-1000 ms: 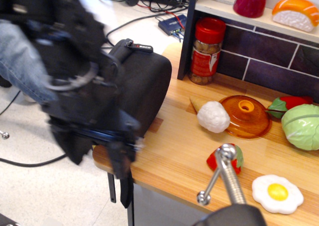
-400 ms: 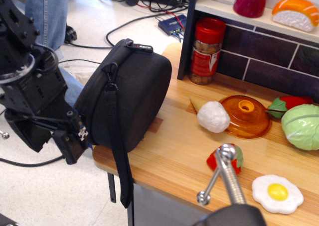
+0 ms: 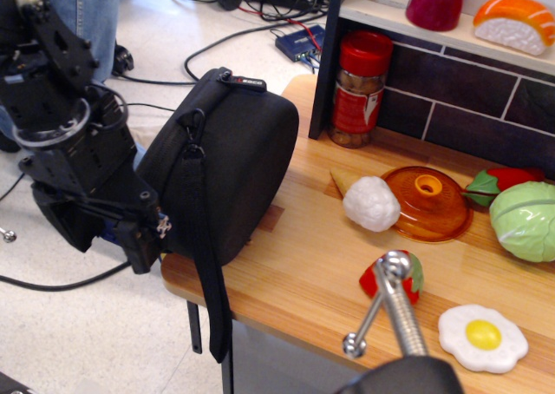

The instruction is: Unzip zipper bag

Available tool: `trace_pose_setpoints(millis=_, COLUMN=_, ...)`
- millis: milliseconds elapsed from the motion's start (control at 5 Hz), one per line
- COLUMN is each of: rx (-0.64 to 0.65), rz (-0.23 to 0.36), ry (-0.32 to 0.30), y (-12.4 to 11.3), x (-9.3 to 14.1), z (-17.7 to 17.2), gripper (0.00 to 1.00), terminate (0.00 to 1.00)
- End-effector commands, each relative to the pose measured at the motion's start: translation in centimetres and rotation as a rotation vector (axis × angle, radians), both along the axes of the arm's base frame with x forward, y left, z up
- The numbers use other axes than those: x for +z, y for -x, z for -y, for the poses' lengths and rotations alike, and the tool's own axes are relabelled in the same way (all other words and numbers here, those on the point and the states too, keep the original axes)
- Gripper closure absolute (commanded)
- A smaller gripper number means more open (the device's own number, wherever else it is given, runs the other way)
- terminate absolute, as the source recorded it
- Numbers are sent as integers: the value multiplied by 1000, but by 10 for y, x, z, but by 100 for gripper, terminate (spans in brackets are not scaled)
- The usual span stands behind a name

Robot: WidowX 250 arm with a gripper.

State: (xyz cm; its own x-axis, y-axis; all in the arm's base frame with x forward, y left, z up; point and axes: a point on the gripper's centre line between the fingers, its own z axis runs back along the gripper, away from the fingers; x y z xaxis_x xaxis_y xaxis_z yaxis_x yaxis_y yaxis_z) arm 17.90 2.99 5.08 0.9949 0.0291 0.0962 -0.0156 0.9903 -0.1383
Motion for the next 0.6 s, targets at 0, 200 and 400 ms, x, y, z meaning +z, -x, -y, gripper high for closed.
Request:
trace_pose_setpoints(millis=0, rx=29, rz=61, ry=-27, y=-14, x=2, z=6, gripper=100, terminate=0)
trace_pose_setpoints(millis=200, rx=39, rz=59, ry=-23, y=-17, x=5, z=6, gripper=100, terminate=0)
trace_pose_setpoints(millis=400, rx=49, rz=71, ry=-16, y=-18, x=10, z=7, gripper=100, terminate=0)
